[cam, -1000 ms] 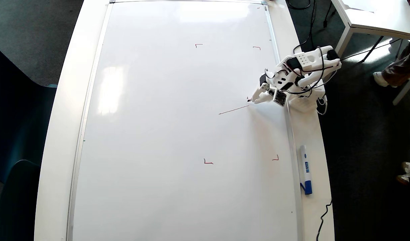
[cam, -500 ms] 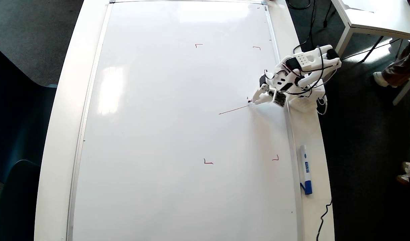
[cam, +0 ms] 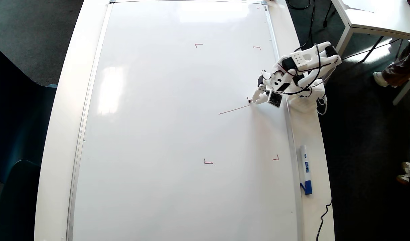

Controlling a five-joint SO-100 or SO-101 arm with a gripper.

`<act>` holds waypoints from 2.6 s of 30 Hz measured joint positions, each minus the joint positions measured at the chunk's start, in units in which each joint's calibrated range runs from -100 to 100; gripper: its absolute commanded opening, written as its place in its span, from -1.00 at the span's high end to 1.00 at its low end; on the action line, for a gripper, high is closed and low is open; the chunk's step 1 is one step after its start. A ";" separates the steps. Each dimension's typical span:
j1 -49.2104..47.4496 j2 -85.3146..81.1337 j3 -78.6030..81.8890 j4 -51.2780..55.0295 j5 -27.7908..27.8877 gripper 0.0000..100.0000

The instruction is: Draw on a whiteboard a robot head using a pen attached to the gripper

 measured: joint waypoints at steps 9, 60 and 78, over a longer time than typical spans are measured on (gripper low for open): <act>6.64 0.00 -0.09 0.17 0.00 0.99; 24.36 15.50 -6.76 -17.99 8.98 0.99; 21.79 42.19 -28.23 -26.35 7.08 0.99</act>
